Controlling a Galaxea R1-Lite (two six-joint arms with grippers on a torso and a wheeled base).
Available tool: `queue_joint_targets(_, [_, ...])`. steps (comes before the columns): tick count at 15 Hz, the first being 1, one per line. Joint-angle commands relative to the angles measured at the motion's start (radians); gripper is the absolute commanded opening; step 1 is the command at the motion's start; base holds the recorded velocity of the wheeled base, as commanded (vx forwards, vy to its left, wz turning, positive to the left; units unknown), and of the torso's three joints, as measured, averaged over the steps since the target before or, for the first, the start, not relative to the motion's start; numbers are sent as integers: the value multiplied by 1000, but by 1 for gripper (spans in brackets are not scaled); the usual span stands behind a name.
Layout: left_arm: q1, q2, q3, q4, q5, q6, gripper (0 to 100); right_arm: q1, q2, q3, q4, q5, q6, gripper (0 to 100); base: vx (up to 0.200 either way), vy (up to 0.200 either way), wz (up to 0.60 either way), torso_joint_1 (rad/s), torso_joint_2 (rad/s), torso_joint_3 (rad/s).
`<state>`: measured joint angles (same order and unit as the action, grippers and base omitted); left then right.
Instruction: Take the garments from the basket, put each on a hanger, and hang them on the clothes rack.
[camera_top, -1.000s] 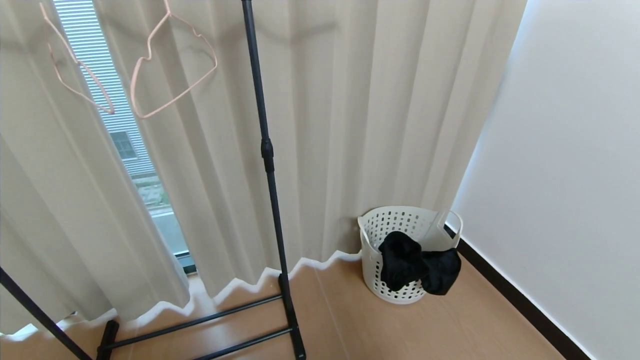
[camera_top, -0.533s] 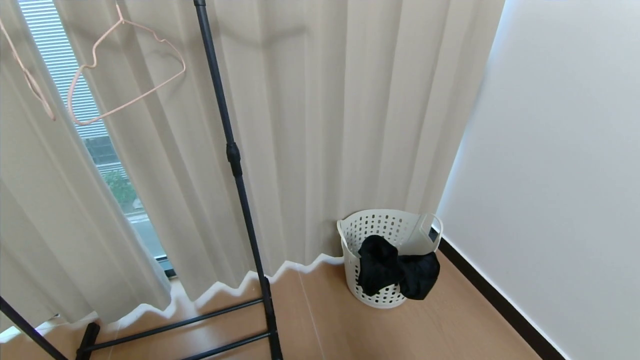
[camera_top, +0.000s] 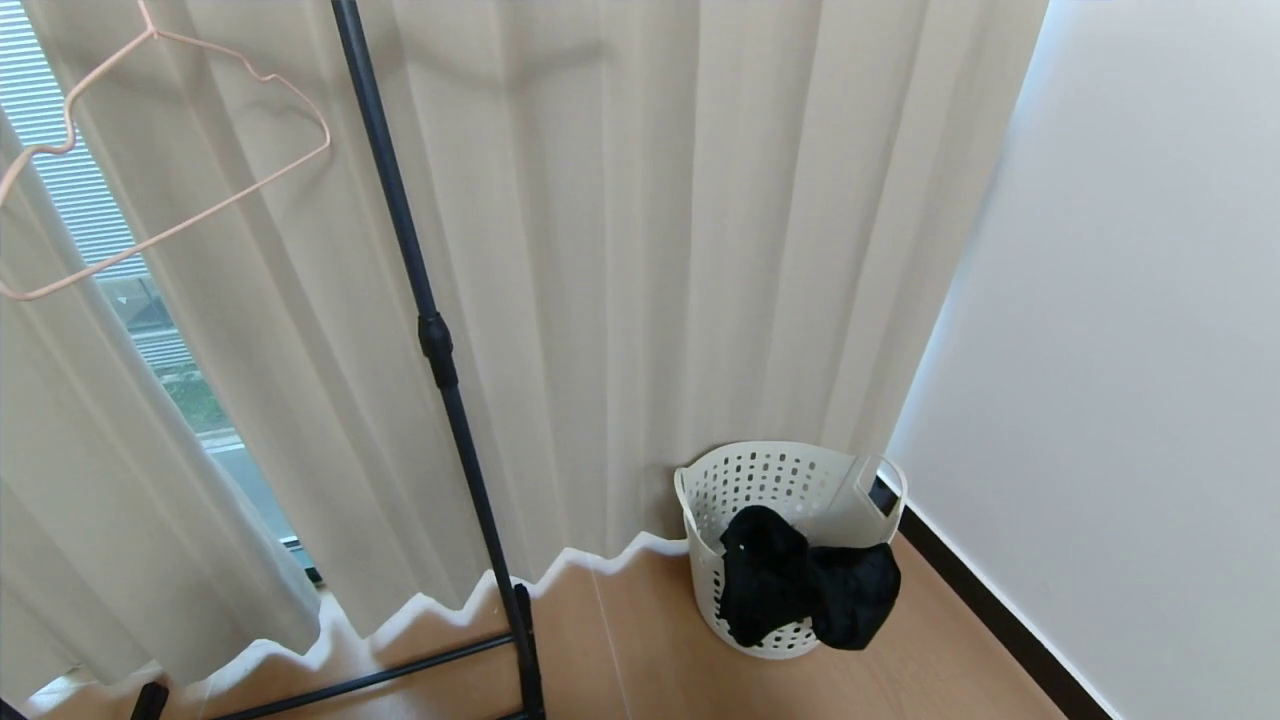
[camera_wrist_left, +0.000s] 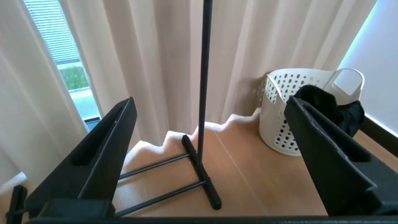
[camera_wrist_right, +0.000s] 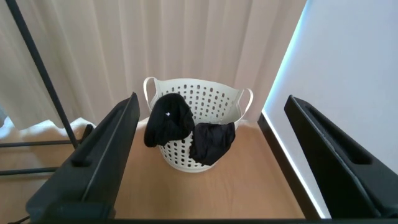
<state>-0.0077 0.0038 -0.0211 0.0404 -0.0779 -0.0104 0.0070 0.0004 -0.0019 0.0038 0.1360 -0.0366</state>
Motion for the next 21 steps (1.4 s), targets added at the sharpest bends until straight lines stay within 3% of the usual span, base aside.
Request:
queue_joint_targets(1, [0,1,0,-1,0,0,100,1,1,0,-1,1,0,100,0,0,0,0,0,0])
queue_joint_targets(11, [0,1,-2,-1,1,-10,100,1,1,0,-1,1,-2,100,0,0,0,0,0,-9])
queue_joint_targets(21, [0,1,-2,-1,1,-14,100,1,0,0,-1,2,-2,100,0,0,0,2,1,-187])
